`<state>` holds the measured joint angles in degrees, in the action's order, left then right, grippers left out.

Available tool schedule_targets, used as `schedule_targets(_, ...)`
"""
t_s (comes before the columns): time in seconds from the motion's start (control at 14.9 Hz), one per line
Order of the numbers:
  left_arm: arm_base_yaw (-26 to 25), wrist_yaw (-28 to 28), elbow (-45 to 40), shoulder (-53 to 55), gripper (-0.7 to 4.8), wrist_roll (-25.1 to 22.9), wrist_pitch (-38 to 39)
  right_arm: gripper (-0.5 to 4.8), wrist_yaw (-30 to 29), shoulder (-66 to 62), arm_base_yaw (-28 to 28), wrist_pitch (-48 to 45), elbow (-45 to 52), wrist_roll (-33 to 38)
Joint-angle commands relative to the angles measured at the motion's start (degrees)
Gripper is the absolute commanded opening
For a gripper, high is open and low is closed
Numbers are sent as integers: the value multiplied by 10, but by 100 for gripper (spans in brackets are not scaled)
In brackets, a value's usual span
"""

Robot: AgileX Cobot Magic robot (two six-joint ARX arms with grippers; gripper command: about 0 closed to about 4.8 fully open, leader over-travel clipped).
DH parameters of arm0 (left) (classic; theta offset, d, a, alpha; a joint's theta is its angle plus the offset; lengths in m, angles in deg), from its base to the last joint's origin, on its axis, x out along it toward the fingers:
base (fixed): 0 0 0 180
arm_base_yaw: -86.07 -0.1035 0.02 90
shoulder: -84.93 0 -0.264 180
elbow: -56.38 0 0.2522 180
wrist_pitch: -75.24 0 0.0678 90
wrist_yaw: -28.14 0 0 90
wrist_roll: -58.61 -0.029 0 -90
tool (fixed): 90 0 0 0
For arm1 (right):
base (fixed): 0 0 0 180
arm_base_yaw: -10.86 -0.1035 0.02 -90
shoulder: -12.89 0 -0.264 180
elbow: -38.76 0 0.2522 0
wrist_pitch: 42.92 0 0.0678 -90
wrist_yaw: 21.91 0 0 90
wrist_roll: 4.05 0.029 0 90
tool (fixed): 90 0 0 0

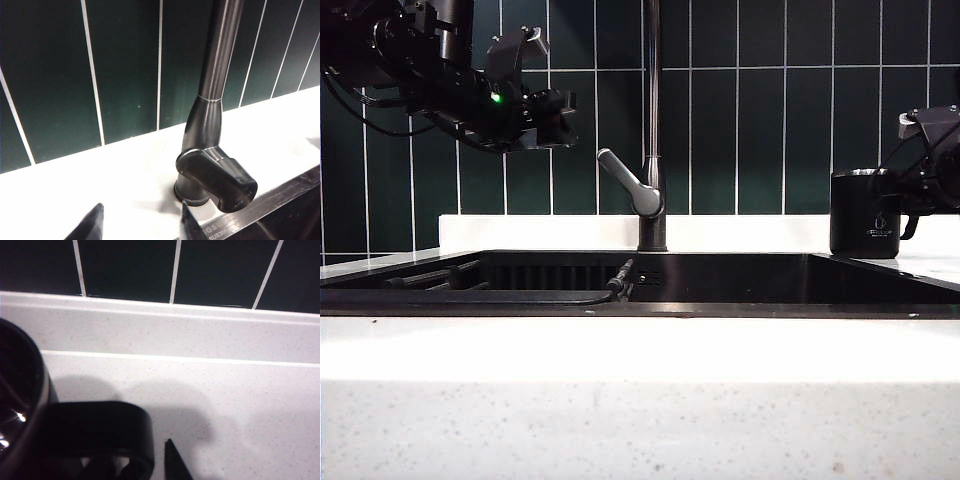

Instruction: Pick up the mug next to the sink, go to the faucet to get some water, pour the water into the sink, and finally put the mug back to its place.

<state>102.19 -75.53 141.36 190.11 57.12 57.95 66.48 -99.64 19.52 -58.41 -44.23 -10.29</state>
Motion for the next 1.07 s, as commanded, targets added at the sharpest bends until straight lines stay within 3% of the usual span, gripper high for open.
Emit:
schedule_targets(0.07, 0, 0, 2, -2, 186, -1, -7, 79, -24, 2, 0, -15, -3, 2)
schedule_targets(0.2, 0, 0, 2, -2, 183, -1, -7, 43, -24, 3, 0, -16, -3, 2)
schedule_targets(0.81, 0, 0, 1, -2, 183, 0, 7, 40, -50, 38, 0, -32, -3, 3)
schedule_targets(1.07, 0, 0, 1, -2, 184, 0, 5, 40, -98, 62, -1, -36, -3, 55)
